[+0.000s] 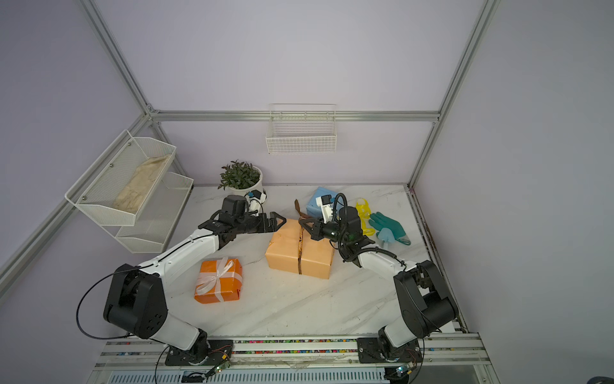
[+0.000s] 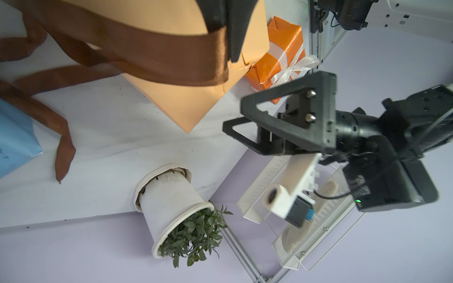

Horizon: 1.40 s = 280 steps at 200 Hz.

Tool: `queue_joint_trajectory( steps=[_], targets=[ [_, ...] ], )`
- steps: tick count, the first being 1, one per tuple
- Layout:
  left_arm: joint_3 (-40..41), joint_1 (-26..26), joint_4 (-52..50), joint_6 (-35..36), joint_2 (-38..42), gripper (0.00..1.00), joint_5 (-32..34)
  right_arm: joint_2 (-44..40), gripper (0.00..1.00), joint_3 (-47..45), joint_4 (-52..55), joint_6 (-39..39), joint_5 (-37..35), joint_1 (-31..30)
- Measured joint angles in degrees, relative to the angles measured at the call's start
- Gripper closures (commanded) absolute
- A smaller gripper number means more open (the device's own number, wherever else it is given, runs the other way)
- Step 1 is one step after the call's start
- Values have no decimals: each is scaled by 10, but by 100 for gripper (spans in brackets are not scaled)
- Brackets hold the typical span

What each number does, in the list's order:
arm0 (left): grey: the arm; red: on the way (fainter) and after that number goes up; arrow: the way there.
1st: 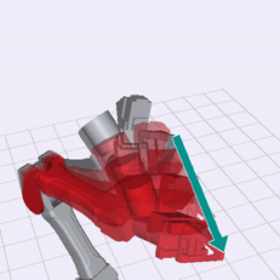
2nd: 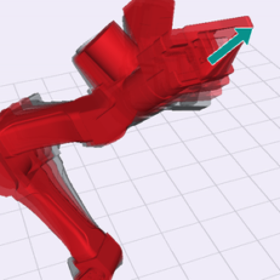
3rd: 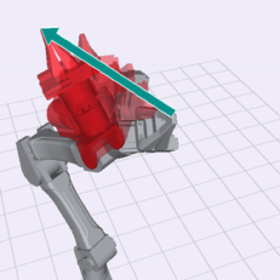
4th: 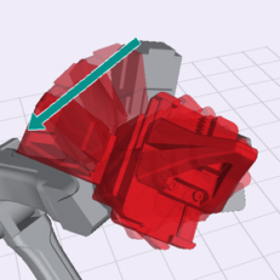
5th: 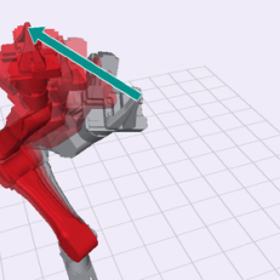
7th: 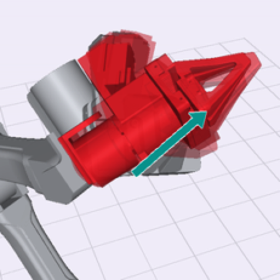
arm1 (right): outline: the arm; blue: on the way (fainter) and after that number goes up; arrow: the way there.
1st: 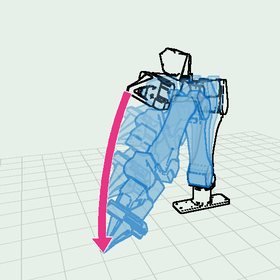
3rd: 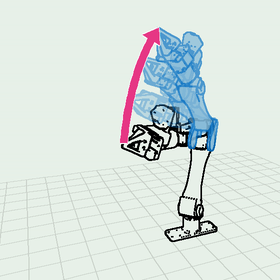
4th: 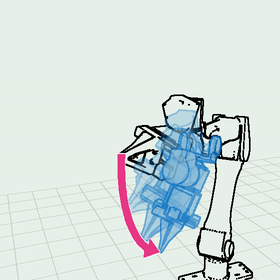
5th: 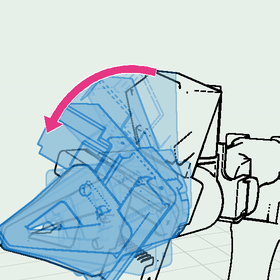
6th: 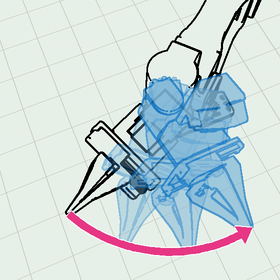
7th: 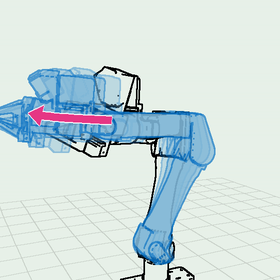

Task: Untie the ribbon bows on the gift boxes
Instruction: Pull the ribbon from the gift box.

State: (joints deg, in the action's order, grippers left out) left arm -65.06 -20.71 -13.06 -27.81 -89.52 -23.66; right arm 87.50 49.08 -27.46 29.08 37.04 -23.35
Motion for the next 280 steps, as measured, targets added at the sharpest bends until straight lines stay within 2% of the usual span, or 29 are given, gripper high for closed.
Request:
queue_joint_trajectory(
  steps=[52, 170, 280],
  targets=[
    [0, -30, -3, 17, -57, 0, -1, -39, 100, 32, 58, -11, -7, 0],
    [-51, -64, -85, 50, -70, 0, 47, -63, 100, 158, 164, -74, -23, 0],
    [-74, -65, -123, 61, -83, 0, 63, -87, 100, 256, 236, -130, -63, 0]
  ],
)
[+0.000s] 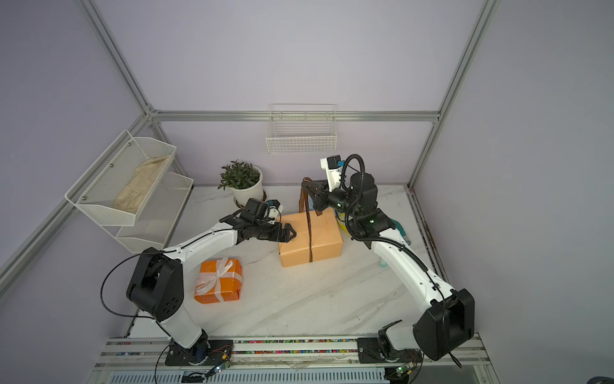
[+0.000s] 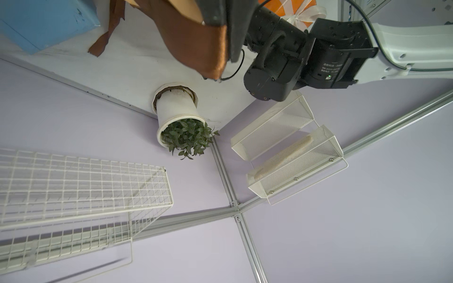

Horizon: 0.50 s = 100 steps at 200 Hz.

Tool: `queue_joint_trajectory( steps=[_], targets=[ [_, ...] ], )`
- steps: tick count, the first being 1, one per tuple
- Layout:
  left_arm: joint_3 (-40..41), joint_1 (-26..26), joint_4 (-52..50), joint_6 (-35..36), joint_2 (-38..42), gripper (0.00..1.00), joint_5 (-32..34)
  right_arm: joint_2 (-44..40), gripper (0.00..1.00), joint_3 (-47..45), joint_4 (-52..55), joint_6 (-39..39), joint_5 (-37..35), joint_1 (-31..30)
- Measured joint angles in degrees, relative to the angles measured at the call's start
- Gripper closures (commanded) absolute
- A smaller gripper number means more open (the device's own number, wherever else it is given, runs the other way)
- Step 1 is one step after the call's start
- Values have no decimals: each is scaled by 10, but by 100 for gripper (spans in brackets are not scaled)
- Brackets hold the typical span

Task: Untie the ribbon bows on the gift boxes
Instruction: Pull the ribbon from the gift box.

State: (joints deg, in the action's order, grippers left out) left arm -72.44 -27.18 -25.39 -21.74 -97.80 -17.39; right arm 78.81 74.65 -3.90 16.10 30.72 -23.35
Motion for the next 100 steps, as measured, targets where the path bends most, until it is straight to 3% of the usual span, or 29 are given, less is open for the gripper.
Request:
queue_joint_trajectory(
  steps=[100],
  targets=[
    [-9, 0, -15, 3, -1, 0, 5, -17, 100, 78, 11, -30, -46, 0]
  ],
)
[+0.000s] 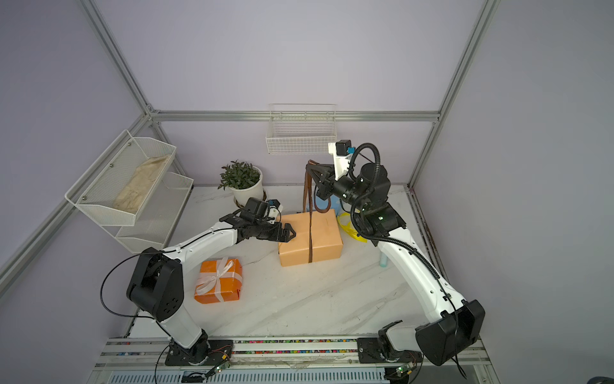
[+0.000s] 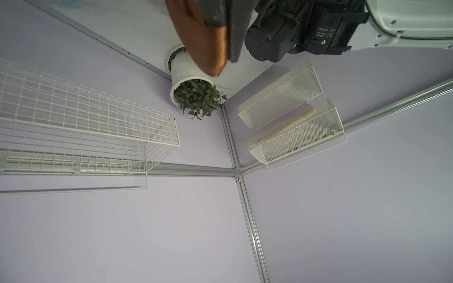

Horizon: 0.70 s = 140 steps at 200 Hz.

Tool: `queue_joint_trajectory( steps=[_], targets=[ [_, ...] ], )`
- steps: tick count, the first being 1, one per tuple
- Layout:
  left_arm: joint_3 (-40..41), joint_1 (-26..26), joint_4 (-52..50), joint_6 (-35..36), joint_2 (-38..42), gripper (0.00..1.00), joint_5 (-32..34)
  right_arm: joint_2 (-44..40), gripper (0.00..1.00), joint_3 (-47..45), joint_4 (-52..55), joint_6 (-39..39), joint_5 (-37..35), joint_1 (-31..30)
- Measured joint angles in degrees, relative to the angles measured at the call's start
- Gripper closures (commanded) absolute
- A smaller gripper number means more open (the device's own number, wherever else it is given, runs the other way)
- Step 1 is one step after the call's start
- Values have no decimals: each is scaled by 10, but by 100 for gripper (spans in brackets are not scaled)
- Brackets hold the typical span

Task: Untie the ribbon bows on the gift boxes
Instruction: Pull the ribbon from the gift box.

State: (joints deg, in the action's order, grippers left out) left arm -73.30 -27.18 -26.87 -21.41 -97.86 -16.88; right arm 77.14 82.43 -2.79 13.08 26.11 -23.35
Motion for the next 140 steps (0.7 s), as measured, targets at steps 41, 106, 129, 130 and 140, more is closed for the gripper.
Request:
queue_joint_trajectory(
  steps=[41, 106, 129, 130, 140],
  targets=[
    [0, 0, 1, 0, -3, 0, 2, 0, 100, 58, 3, -2, 1, 0],
    [-5, 0, 2, 0, -7, 0, 1, 0, 100, 117, 9, -15, 1, 0],
    [-5, 0, 1, 5, -5, 0, 7, -5, 100, 105, 9, -18, 1, 0],
    [-5, 0, 0, 6, -4, 0, 8, -5, 100, 105, 9, -18, 1, 0],
    [-5, 0, -4, 12, 1, 0, 12, -9, 100, 90, 9, -18, 1, 0]
  ],
)
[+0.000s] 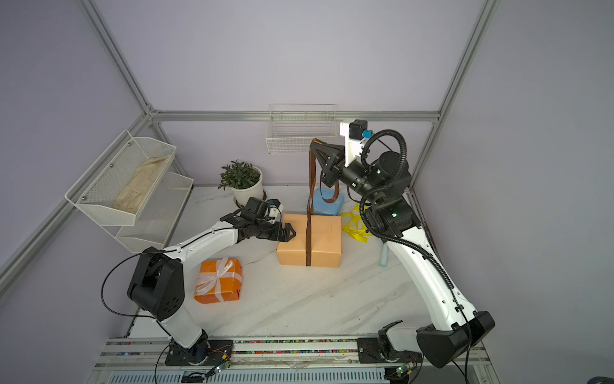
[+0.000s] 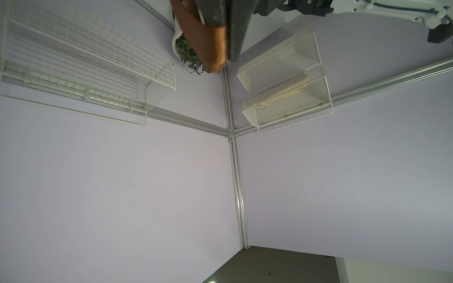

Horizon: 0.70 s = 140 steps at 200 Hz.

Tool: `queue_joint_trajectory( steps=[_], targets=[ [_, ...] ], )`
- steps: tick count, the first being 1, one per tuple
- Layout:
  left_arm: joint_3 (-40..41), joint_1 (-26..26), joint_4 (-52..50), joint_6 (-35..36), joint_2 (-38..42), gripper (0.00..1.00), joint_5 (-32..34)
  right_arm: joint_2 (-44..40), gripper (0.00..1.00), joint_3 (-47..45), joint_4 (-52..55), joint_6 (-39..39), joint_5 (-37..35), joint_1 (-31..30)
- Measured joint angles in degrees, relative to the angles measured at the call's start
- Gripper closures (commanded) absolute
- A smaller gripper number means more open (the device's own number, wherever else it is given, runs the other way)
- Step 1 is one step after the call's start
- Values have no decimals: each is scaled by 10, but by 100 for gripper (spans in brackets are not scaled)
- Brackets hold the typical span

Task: Untie the ribbon bows on the gift boxes
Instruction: Pull the ribbon from the gift box.

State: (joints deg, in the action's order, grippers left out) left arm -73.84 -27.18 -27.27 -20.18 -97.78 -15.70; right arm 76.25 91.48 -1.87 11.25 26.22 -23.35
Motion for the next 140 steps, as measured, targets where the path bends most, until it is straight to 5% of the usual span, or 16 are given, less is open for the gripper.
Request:
queue_joint_trajectory(
  steps=[53, 88, 140],
  targets=[
    [17, -4, 47, 65, 109, 0, -9, 0, 100, -30, 17, 0, -13, 0],
    [61, -54, 142, 127, 197, 0, -36, 2, 100, -22, 23, 0, -26, 1],
    [71, -85, 236, 189, 151, 0, -64, 2, 100, -13, 30, 2, -24, 1]
  ],
)
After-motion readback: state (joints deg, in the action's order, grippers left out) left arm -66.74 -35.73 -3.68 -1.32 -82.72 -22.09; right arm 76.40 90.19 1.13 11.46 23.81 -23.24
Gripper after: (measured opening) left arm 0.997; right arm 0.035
